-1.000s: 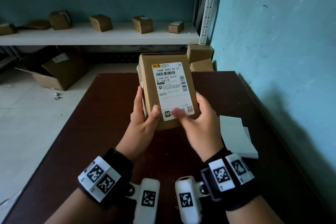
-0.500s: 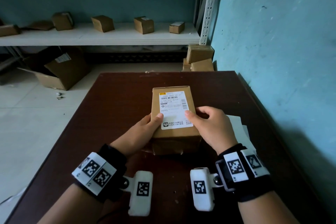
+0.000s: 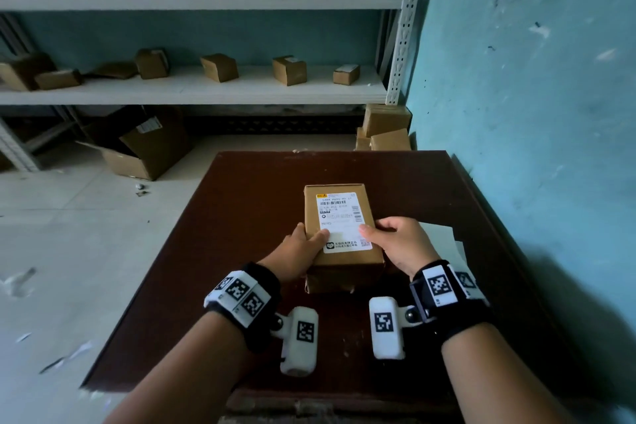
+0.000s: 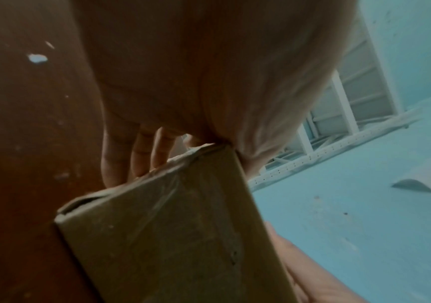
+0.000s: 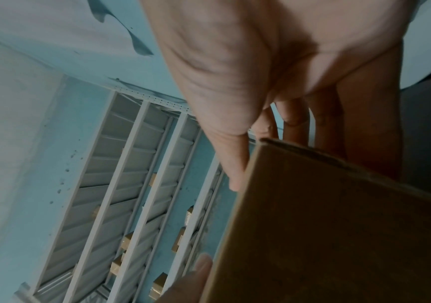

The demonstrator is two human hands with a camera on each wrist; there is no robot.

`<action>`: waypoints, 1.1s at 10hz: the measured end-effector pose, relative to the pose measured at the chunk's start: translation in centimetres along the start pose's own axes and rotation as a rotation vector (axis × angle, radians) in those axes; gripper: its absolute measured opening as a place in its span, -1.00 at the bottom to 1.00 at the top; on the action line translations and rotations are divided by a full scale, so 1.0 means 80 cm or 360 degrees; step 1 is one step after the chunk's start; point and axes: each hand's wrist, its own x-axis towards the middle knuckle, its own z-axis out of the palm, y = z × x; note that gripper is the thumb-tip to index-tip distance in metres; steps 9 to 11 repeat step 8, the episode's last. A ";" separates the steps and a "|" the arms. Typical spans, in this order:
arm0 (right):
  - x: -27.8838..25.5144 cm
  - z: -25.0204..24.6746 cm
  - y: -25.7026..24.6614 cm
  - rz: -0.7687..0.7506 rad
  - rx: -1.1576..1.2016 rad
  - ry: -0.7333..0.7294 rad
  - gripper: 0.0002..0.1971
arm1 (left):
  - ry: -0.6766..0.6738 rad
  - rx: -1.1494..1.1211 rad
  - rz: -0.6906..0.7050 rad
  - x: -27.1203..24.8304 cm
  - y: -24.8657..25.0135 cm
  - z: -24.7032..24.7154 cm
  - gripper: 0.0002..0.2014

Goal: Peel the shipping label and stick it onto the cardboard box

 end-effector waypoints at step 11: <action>-0.079 0.006 -0.030 0.0217 -0.0751 -0.0292 -0.40 | 0.0145 0.0488 -0.0407 -0.108 0.039 0.012 -0.48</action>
